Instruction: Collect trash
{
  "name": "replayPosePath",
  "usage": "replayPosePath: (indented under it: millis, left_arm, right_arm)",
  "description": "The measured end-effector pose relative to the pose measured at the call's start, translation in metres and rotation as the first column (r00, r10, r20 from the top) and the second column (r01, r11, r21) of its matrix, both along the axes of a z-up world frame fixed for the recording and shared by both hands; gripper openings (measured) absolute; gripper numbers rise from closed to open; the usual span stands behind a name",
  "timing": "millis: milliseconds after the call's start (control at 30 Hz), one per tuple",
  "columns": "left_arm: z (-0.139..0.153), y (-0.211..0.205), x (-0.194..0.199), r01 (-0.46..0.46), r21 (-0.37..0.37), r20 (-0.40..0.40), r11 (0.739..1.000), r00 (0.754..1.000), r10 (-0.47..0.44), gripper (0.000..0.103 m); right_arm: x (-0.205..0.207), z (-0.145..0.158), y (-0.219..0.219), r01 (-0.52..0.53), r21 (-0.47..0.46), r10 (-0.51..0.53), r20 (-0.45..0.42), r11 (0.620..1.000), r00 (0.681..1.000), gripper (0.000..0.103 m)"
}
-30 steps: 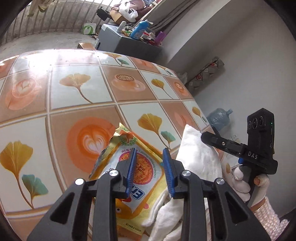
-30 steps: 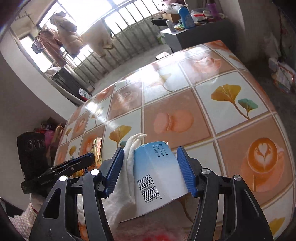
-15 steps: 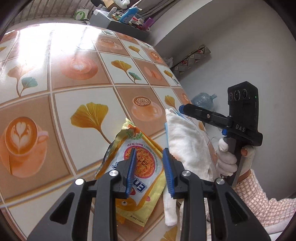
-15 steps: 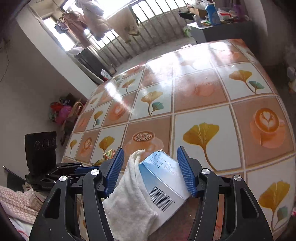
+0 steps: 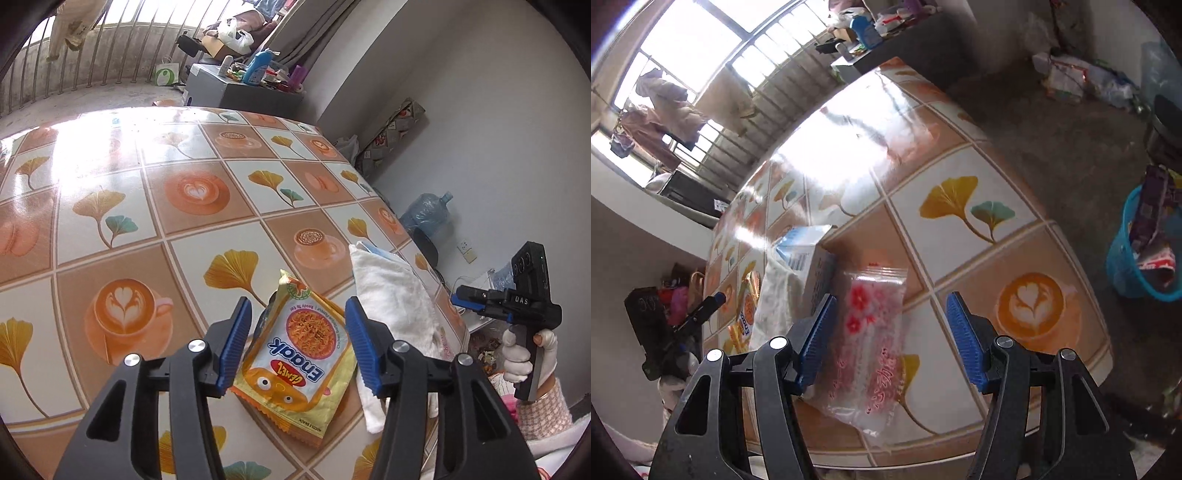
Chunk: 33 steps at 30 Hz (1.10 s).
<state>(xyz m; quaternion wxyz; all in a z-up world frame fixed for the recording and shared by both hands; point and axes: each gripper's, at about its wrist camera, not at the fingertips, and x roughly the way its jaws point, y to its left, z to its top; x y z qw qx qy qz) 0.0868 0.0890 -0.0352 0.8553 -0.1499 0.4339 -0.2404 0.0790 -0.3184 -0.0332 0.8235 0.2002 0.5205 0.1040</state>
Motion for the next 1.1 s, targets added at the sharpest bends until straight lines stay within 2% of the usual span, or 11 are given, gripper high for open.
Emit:
replayPosePath:
  millis: [133, 300, 433, 533, 600, 700, 767, 833, 867, 1000, 1100]
  left_arm:
    - [-0.003, 0.004, 0.004, -0.021, 0.001, -0.029, 1.0, 0.999, 0.021, 0.051]
    - [-0.001, 0.008, 0.003, -0.042, 0.008, -0.032, 0.999, 0.999, 0.042, 0.051]
    - [0.003, 0.007, 0.001, -0.045, -0.004, -0.028, 0.999, 0.999, 0.045, 0.051]
    - [0.015, -0.003, -0.002, 0.003, -0.055, -0.006, 0.998, 1.0, -0.003, 0.051]
    - [0.027, -0.019, -0.004, 0.065, -0.086, 0.02, 0.994, 0.998, -0.063, 0.051]
    - [0.044, -0.057, -0.006, 0.189, -0.096, 0.072, 0.977, 0.98, -0.183, 0.051]
    - [0.051, -0.088, -0.008, 0.265, -0.055, 0.104, 0.963, 0.96, -0.259, 0.051]
    - [0.054, -0.119, -0.009, 0.331, 0.019, 0.129, 0.943, 0.935, -0.331, 0.051]
    - [0.054, -0.132, -0.01, 0.364, 0.052, 0.133, 0.93, 0.921, -0.367, 0.046]
    - [0.047, -0.175, -0.017, 0.502, 0.087, 0.097, 0.861, 0.856, -0.508, 0.033]
    - [0.036, -0.194, -0.021, 0.556, 0.104, 0.038, 0.825, 0.826, -0.562, 0.024]
  right_arm:
    - [-0.009, -0.009, 0.017, -0.025, -0.086, 0.022, -0.03, 0.996, 0.999, 0.059]
    - [-0.019, 0.005, 0.026, -0.081, -0.177, 0.087, 0.024, 0.981, 0.996, 0.058]
    - [-0.036, 0.014, 0.033, -0.185, -0.264, 0.213, 0.08, 0.947, 0.974, 0.058]
    - [-0.047, 0.012, 0.042, -0.238, -0.318, 0.276, 0.082, 0.918, 0.958, 0.058]
    - [-0.05, 0.009, 0.041, -0.238, -0.299, 0.271, 0.074, 0.924, 0.96, 0.058]
    - [-0.055, 0.004, 0.025, -0.196, -0.212, 0.217, 0.079, 0.957, 0.973, 0.056]
    - [-0.057, 0.002, 0.015, -0.147, -0.132, 0.158, 0.078, 0.98, 0.984, 0.053]
    - [-0.06, -0.001, 0.008, -0.091, -0.073, 0.096, 0.063, 0.993, 0.993, 0.049]
    - [-0.06, -0.003, 0.005, -0.066, -0.059, 0.069, 0.053, 0.996, 0.996, 0.046]
    - [-0.068, -0.012, -0.007, 0.009, 0.053, -0.009, 0.008, 0.999, 1.0, 0.036]
    - [-0.077, -0.016, -0.017, 0.048, 0.135, -0.047, -0.015, 0.99, 0.999, 0.034]
